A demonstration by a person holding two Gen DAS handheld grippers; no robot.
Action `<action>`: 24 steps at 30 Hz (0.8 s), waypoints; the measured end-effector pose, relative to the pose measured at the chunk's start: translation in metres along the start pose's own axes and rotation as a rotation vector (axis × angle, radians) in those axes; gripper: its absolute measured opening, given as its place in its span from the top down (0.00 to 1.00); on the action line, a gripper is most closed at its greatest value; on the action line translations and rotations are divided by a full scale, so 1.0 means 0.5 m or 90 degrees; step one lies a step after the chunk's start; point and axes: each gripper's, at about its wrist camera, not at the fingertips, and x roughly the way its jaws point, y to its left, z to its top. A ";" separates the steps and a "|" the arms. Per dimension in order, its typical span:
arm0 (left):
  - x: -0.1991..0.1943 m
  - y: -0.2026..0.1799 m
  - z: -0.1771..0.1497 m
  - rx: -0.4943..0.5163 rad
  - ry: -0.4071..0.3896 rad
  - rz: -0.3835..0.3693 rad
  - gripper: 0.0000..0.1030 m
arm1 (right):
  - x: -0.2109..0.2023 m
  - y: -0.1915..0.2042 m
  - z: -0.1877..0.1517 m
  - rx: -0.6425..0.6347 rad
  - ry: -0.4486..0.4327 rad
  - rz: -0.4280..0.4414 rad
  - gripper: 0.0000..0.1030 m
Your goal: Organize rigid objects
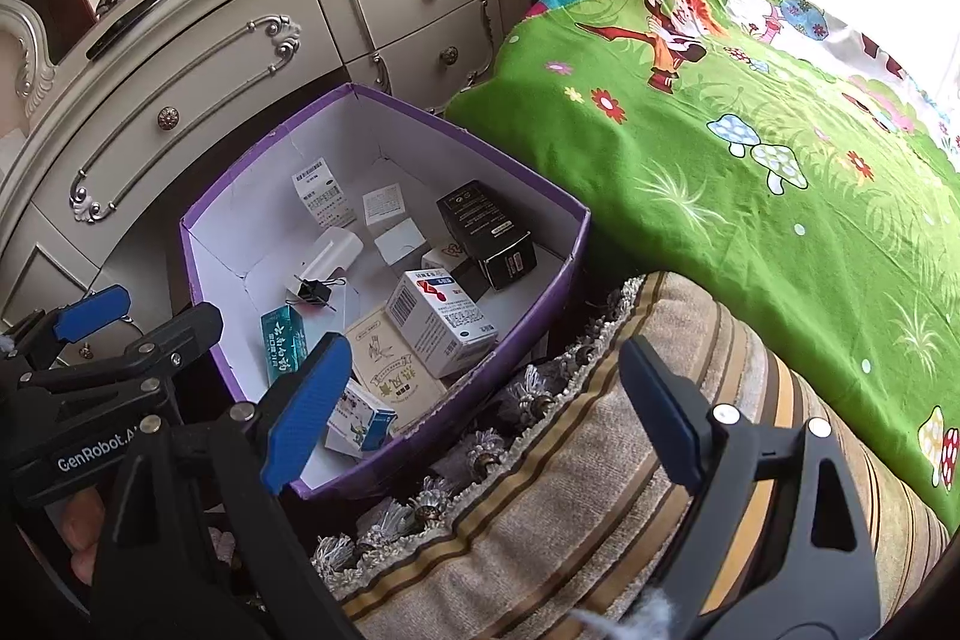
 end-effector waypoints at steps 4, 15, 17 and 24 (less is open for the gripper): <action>-0.001 0.005 0.002 -0.008 -0.001 0.002 0.11 | 0.001 0.000 0.000 -0.002 0.002 0.000 0.11; 0.004 0.006 0.006 -0.011 -0.003 -0.004 0.11 | 0.005 -0.003 0.000 0.001 0.007 0.001 0.11; 0.008 0.008 0.008 -0.013 -0.001 -0.007 0.11 | 0.007 -0.004 0.000 0.000 0.010 0.001 0.10; 0.035 0.024 0.013 -0.026 0.015 -0.009 0.09 | 0.019 -0.005 0.001 -0.002 0.026 -0.003 0.10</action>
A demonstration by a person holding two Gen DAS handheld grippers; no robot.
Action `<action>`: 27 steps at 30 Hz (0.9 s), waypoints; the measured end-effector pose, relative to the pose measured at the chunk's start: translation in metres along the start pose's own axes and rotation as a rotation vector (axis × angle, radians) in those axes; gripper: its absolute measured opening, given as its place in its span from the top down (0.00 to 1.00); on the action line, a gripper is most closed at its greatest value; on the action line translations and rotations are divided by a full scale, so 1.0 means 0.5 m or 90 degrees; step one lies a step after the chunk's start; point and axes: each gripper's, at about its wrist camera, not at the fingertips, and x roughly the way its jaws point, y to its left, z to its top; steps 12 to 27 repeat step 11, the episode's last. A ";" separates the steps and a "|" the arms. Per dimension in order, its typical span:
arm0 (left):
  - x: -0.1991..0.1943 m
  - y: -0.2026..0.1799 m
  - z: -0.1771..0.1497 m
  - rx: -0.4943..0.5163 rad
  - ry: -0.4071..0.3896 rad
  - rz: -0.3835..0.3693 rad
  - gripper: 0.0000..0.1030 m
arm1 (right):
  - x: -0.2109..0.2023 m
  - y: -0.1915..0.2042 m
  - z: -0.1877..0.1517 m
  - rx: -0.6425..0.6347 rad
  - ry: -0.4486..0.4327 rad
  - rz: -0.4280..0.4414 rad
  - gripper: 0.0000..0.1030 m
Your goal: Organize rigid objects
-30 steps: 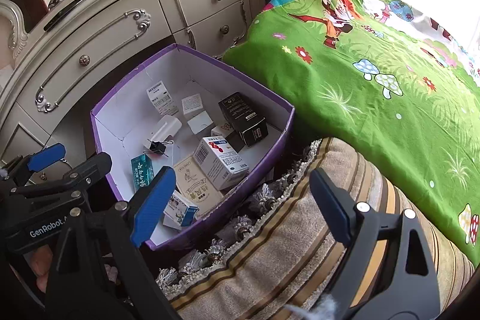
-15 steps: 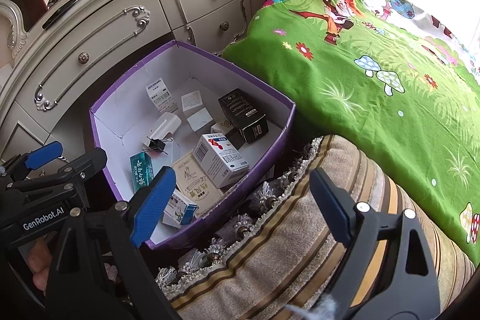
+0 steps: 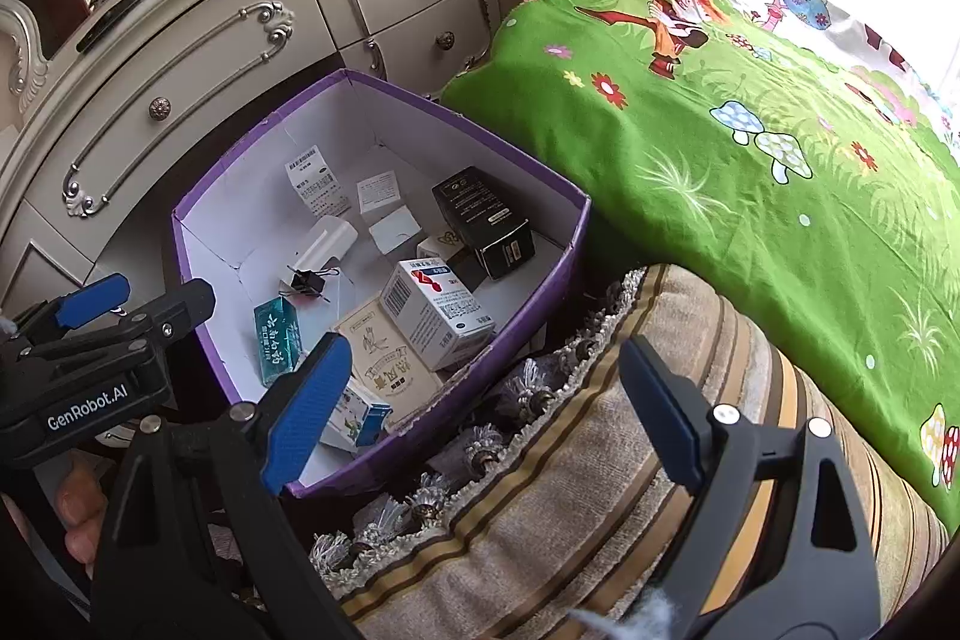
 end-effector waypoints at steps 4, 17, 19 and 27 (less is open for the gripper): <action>0.014 0.009 0.006 0.001 -0.003 0.009 0.01 | 0.009 0.000 0.001 -0.001 0.013 -0.002 0.10; 0.062 0.016 0.021 0.002 0.007 0.006 0.01 | 0.031 -0.006 0.007 0.007 0.044 -0.003 0.10; 0.062 0.016 0.021 0.002 0.007 0.006 0.01 | 0.031 -0.006 0.007 0.007 0.044 -0.003 0.10; 0.062 0.016 0.021 0.002 0.007 0.006 0.01 | 0.031 -0.006 0.007 0.007 0.044 -0.003 0.10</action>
